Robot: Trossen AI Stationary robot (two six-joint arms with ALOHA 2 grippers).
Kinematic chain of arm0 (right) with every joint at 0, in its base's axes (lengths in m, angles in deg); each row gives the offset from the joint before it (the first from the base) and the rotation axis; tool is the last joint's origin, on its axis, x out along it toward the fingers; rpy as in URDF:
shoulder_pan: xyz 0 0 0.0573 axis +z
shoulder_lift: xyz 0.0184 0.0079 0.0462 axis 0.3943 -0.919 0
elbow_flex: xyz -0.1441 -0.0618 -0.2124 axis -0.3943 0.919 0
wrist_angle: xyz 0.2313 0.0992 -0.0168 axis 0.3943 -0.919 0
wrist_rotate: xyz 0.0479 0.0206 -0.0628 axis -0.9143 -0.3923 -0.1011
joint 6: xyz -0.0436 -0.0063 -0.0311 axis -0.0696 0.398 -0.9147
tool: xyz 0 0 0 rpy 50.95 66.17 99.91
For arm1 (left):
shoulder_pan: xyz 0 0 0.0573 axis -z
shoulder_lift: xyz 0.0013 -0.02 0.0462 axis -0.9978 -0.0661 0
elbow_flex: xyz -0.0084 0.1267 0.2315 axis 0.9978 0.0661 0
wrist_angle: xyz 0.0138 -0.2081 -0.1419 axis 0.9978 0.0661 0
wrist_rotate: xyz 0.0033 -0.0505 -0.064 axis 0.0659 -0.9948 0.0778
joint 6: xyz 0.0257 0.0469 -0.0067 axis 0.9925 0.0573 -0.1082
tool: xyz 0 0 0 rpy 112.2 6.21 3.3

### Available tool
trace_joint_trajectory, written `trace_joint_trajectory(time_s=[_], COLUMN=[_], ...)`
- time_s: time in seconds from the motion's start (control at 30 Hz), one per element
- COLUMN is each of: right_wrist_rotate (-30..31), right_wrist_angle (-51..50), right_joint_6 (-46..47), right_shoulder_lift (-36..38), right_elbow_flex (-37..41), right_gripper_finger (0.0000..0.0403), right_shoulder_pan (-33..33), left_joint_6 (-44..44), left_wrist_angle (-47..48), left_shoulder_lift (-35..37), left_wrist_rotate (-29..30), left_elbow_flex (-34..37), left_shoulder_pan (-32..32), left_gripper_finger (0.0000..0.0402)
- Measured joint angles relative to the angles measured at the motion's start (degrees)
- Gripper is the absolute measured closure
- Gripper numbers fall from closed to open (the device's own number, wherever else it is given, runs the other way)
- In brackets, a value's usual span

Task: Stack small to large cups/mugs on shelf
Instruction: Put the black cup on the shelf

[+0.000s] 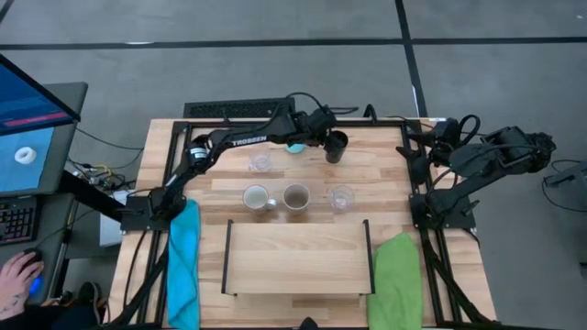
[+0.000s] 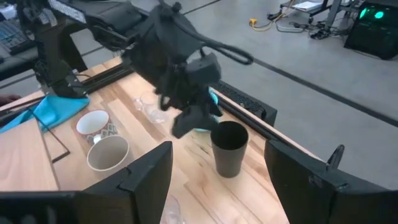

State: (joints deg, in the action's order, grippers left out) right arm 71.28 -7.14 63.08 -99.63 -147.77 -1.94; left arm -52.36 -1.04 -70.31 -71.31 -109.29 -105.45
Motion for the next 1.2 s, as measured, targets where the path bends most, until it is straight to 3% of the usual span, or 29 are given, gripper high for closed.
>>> trace_joint_trajectory(time_s=[0.43,0.53,0.8,1.0,1.2], right_wrist_rotate=[-0.32,-0.3,-0.3,-0.32,-0.28], right_wrist_angle=[-0.93,-1.25,-1.26,-1.26,-1.34], right_joint_6=[-0.1,-0.14,-0.14,-0.14,-0.14], right_shoulder_lift=[0.0,0.0,0.0,0.0,0.0], right_elbow_flex=[0.02,0.02,0.02,0.02,0.02], right_gripper_finger=[0.0124,0.0124,0.0124,0.0124,0.0124], right_shoulder_pan=[0.0,0.0,0.0,0.0,0.0], left_joint_6=[-2.97,-3.39,-4.61,-5.17,-5.47], left_wrist_angle=[0.81,3.07,1.05,0.3,9.16], left_shoulder_lift=[-2.63,-2.92,-2.68,-2.68,-2.66], left_wrist_rotate=[-4.23,-4.23,-5.69,-7.76,-12.48], left_elbow_flex=[-0.01,-0.5,-0.99,-1.09,-9.77], left_shoulder_pan=[-0.53,-0.49,-0.79,-0.9,-0.29], left_gripper_finger=[0.0198,0.0232,0.0389,0.0399,0.0401])
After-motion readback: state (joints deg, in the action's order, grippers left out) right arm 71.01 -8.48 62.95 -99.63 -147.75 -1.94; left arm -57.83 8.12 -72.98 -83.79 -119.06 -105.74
